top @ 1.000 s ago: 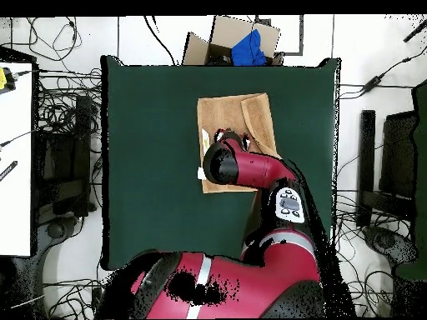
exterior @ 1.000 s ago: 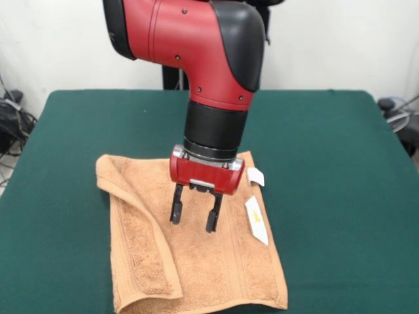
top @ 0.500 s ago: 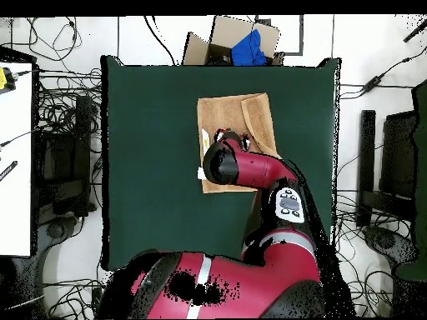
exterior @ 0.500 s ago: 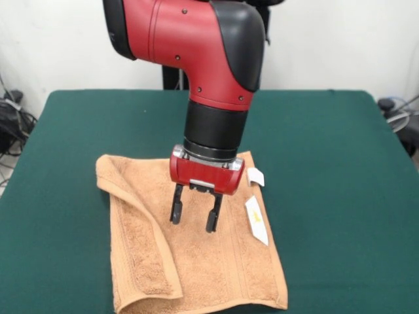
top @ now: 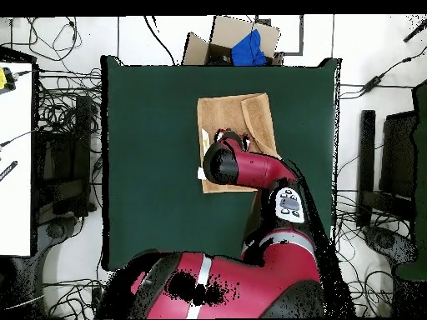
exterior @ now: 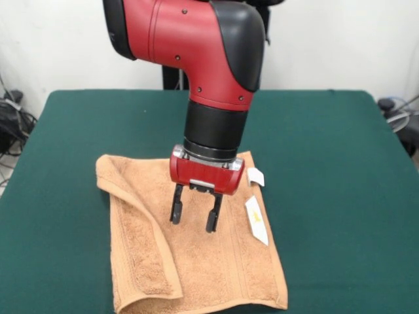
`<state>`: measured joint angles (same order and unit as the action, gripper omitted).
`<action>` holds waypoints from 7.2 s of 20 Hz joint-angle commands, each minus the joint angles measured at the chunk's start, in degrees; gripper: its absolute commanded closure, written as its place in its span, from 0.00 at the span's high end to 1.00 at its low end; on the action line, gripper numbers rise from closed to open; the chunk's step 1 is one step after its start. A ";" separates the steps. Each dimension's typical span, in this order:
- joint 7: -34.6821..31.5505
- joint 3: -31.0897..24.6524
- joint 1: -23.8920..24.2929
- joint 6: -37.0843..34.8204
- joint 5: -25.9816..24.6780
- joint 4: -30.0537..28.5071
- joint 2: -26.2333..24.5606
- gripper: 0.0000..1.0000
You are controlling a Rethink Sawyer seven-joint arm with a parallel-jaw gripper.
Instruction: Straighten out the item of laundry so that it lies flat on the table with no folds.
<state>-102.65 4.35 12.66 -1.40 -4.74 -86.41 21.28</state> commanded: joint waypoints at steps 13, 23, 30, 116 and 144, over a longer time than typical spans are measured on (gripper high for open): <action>-5.35 -1.26 0.23 -4.97 -1.40 -2.72 -0.80 1.00; -3.79 2.22 -0.87 -2.50 -3.61 -0.71 1.01 1.00; -3.76 0.85 1.38 1.91 -6.99 -1.87 3.10 1.00; -9.20 -10.14 7.73 8.53 -6.64 6.72 -1.71 1.00; -7.40 -13.47 8.24 2.73 -4.58 9.09 -4.52 1.00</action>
<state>-102.65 -1.93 19.83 5.63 -10.34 -76.37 19.18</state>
